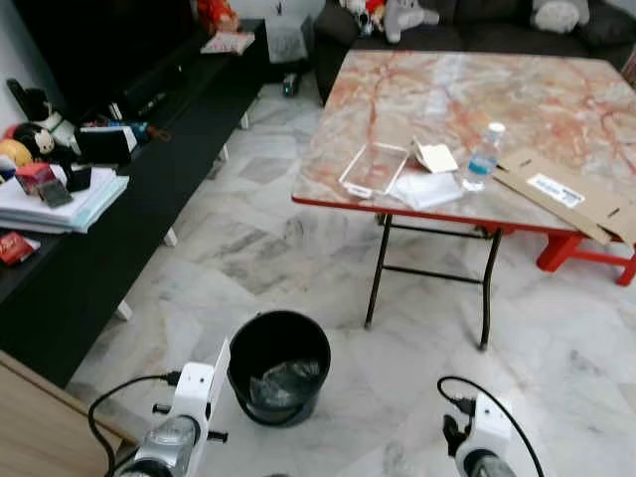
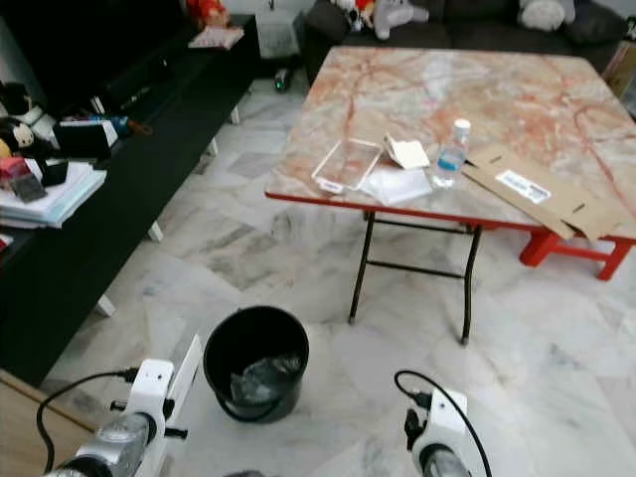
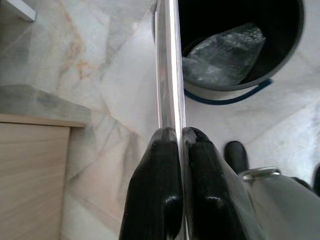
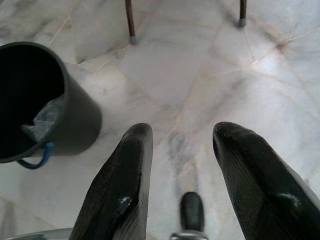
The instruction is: Picking trash to rubbish bin
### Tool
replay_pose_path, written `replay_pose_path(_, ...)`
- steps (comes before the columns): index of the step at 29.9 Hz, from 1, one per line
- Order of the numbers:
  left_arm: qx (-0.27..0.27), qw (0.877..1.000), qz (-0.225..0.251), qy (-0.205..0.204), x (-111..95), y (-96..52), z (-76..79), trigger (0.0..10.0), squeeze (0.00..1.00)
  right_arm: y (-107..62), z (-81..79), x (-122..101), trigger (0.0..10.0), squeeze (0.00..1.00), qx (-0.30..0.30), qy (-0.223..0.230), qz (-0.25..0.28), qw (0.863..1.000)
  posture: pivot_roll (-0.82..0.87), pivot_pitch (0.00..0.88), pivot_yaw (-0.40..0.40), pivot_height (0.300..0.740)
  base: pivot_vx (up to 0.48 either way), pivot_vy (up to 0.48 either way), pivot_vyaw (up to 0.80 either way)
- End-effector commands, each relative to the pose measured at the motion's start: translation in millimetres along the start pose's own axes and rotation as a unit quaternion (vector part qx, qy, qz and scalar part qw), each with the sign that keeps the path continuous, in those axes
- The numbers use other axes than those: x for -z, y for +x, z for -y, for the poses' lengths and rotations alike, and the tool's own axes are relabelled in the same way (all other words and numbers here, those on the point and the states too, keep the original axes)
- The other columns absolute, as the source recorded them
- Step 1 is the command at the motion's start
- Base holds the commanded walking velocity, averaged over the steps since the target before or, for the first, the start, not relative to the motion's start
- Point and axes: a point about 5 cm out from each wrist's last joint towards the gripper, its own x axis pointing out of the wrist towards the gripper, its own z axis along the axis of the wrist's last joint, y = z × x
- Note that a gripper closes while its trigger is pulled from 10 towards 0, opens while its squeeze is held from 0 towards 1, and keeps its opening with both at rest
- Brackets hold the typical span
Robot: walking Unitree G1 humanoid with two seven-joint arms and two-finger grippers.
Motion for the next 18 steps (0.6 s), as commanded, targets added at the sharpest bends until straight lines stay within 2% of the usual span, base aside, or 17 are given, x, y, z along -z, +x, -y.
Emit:
replay_pose_path(1, -0.009, 1.000, 0.004, 0.008, -2, -0.2, -6.3, 10.0, 0.00, 0.5, -6.5, 0, 10.0, 0.00, -0.007, 0.006, 0.002, 1.000, 0.17, 0.086, 0.050, 0.740, 0.000, 0.000, 0.00)
replay_pose_path(4, 0.006, 1.000, 0.016, 0.018, -9, 1.0, -1.8, 10.0, 0.00, 0.5, -7.3, 0, 10.0, 0.00, -0.008, 0.006, 0.003, 1.000, 0.16, 0.088, 0.051, 0.740, 0.000, 0.000, 0.00)
replay_pose_path(6, 0.017, 0.999, 0.024, 0.037, -15, 2.0, 2.4, 10.0, 0.00, 0.5, -7.5, 0, 10.0, 0.00, -0.008, 0.007, 0.004, 1.000, 0.17, 0.089, 0.052, 0.740, 0.000, 0.000, 0.00)
replay_pose_path(7, 0.031, 0.997, 0.043, 0.057, -24, 2.7, 7.1, 10.0, 0.00, 0.6, -7.6, 0, 10.0, 0.00, -0.009, 0.006, 0.004, 1.000, 0.17, 0.090, 0.052, 0.740, 0.000, 0.000, 0.00)
replay_pose_path(12, 0.052, 0.993, 0.071, 0.083, -40, 4.0, 15.6, 10.0, 0.00, 0.9, -8.2, -1, 10.0, 0.00, -0.010, 0.007, 0.005, 1.000, 0.17, 0.090, 0.052, 0.740, 0.000, 0.000, 0.00)
replay_pose_path(18, 0.045, 0.993, 0.064, 0.083, -41, 4.5, 14.3, 10.0, 0.00, 1.2, -8.8, 0, 10.0, 0.00, -0.005, 0.014, 0.000, 1.000, 0.17, 0.086, 0.059, 0.740, 0.450, 0.000, 0.00)
